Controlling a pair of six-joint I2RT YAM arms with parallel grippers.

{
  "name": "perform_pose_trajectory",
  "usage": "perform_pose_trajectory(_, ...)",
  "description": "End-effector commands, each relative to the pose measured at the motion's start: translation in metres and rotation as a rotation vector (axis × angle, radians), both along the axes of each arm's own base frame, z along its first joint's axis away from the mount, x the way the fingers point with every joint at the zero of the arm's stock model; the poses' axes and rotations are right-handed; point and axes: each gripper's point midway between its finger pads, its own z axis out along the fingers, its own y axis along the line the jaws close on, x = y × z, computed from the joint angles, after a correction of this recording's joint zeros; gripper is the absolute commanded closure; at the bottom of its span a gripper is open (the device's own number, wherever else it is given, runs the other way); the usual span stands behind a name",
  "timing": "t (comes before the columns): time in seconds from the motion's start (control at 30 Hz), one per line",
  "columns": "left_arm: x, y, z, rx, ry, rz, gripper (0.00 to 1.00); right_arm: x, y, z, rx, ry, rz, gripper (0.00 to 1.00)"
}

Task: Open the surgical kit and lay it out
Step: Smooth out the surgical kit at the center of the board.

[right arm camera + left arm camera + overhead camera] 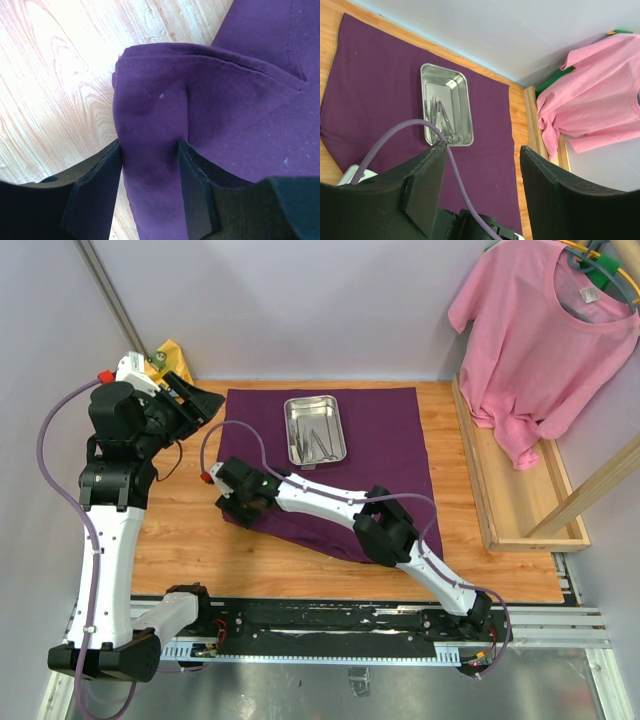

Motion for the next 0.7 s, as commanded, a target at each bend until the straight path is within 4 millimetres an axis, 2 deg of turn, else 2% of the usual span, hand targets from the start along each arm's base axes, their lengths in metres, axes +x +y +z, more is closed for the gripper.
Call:
perform_pose_trajectory(0.0,0.004,-0.003,0.003,-0.004,-0.027,-0.022,0.36,-0.008,0.009,-0.001,0.006,0.008,0.030,0.56)
perform_pose_trajectory(0.17,0.005,-0.003,-0.001,-0.002,-0.022,-0.021,0.36,-0.010,0.010,0.002,0.019,0.023,0.033,0.79)
perform_pose_trajectory(0.27,0.005,-0.003,-0.002,-0.001,-0.021,-0.022,0.36,-0.013,0.012,0.013,0.053,0.036,0.041,0.89)
perform_pose_trajectory(0.5,0.003,-0.004,0.002,-0.007,-0.030,-0.027,0.37,-0.030,0.011,0.061,0.172,0.077,0.069,0.95)
perform_pose_trajectory(0.67,0.000,-0.005,0.007,-0.012,-0.040,-0.031,0.37,-0.046,0.004,0.080,0.250,0.163,0.093,0.97)
